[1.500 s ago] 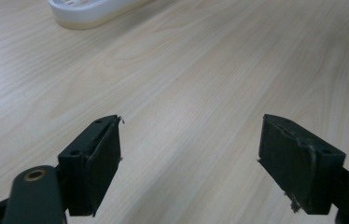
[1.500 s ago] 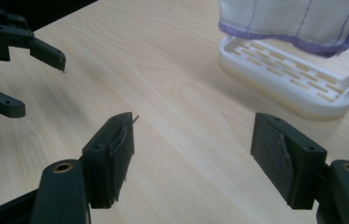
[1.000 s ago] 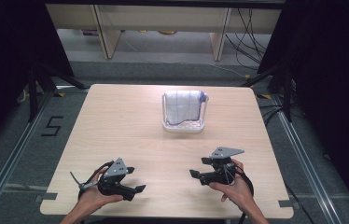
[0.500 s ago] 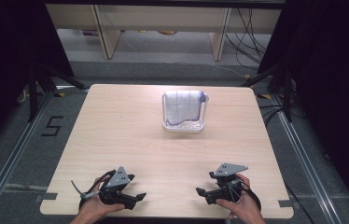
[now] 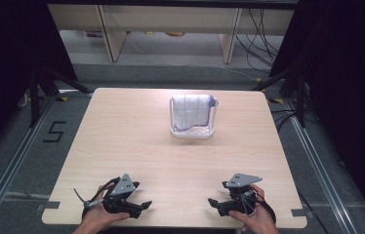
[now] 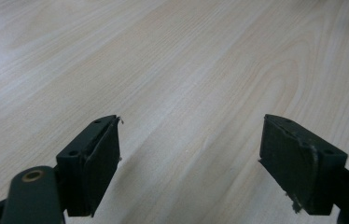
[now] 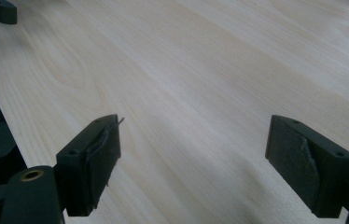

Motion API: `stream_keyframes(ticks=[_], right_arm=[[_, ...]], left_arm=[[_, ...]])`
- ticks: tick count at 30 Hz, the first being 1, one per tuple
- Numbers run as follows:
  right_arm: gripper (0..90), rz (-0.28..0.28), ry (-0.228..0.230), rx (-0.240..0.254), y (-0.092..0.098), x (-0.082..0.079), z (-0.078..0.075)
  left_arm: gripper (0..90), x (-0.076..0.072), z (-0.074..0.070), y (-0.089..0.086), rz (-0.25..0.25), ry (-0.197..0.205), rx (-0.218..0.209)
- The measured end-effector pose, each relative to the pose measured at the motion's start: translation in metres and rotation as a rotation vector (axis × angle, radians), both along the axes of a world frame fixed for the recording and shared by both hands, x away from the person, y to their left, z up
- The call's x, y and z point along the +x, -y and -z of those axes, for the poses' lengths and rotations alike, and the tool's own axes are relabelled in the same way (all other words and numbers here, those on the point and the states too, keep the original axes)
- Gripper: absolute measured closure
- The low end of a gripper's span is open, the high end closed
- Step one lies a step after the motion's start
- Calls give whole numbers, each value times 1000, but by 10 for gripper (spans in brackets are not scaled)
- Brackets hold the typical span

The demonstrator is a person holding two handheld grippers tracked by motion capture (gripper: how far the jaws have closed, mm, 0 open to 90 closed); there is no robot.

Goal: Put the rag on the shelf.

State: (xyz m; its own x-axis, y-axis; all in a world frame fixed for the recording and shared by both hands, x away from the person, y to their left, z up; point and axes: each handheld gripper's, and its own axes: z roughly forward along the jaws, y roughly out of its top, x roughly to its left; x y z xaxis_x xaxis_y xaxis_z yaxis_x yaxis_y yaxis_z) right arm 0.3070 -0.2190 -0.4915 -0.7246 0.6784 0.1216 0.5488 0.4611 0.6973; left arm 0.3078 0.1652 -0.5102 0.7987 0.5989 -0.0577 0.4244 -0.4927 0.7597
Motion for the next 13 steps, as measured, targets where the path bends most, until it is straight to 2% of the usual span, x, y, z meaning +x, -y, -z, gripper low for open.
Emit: stream_keyframes(ticks=[3, 4, 5, 6, 7, 13], right_arm=[[187, -14, 9, 1, 0, 1, 1], [187, -14, 10, 1, 0, 1, 1], [187, -12, 12, 0, 0, 1, 1], [187, -11, 17, 0, 0, 1, 1], [187, -11, 18, 0, 0, 1, 1], [187, -13, 18, -2, 0, 1, 1]], left_arm=[[198, 0, 1, 0, -18, -8, -17], [197, 1, 0, -1, -13, -7, -6], [198, 0, 1, 0, -27, -13, -23], [198, 1, 1, 0, -20, -8, -19], [198, 2, 0, -2, -13, 0, 5], [197, 2, 1, -2, -11, -2, 3]])
